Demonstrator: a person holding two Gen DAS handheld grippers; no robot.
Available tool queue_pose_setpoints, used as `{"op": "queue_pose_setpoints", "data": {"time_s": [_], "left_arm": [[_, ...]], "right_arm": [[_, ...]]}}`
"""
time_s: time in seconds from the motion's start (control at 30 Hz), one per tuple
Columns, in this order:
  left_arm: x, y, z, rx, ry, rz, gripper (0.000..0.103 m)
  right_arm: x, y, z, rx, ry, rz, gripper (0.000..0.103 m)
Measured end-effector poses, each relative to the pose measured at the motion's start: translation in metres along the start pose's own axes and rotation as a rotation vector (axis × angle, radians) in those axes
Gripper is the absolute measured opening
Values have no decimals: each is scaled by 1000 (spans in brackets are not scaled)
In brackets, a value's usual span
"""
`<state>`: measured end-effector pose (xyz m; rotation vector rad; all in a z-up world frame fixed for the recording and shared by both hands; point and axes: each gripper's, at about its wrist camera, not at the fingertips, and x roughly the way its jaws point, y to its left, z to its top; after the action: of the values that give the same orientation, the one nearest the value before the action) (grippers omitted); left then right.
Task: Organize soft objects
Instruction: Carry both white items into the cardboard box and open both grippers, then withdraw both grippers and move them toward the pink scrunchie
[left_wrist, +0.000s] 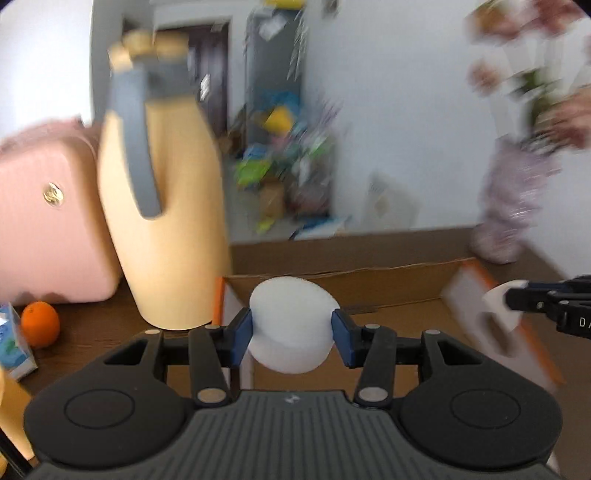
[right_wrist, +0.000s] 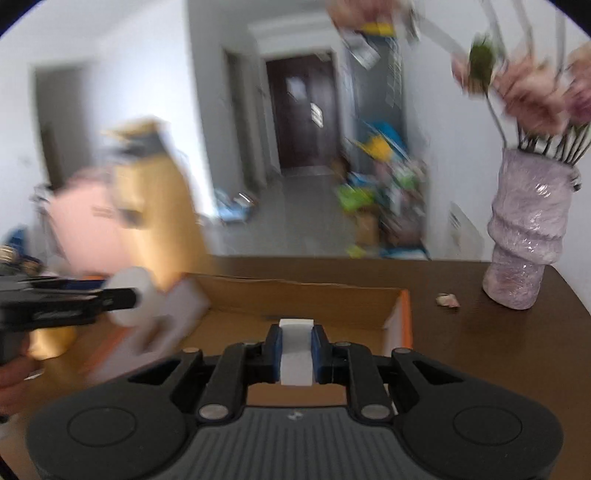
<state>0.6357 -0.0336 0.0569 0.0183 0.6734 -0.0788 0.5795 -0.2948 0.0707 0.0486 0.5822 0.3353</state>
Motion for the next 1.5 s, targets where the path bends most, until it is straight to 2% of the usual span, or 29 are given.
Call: {"op": "queue_pose_setpoints", "data": {"time_s": [0.07,0.13,0.23,0.3,0.43,0.53,0.7,0.77,1.0,1.07,1.17,1.27,1.4,1.5], "left_arm": [[40,-3,9,35,62,8,49],[66,-5,12,67,89,43,50],[87,0,8,93,125,43,54],[91,5,5,86,131,49,59],[89,11,3,81,134,38,64],[74,10,8,92,111,53,66],[21,11,22,76,49,36,69],[-10,12,24,67,22,31,70],[-127,14,-4,54,-108,11,78],[-156,12,-23,57,-127,15,79],[-193,10,-54,61,-177,47,79],[-234,11,-92,34,-252,49,81],[-280,10,-151,-13,-329,63,82],[-320,9,-204,-34,-399,67,86]], "right_arm": [[57,-13,21,-17,81,-82,16],[109,-20,31,-60,162,-151,16],[160,-25,31,-97,245,-225,18],[176,-19,27,-158,266,-260,21],[187,-10,23,-222,260,-329,40],[176,-9,24,-206,246,-320,41],[131,2,41,-227,194,-309,42],[101,8,48,-229,160,-313,46],[-19,20,47,-203,39,-280,61],[-50,25,35,-205,5,-264,66],[-98,35,11,-199,-43,-237,66],[-135,40,-14,-166,-98,-218,66],[-193,51,-62,-107,-223,-169,72],[-233,61,-107,-71,-303,-141,74]]}}
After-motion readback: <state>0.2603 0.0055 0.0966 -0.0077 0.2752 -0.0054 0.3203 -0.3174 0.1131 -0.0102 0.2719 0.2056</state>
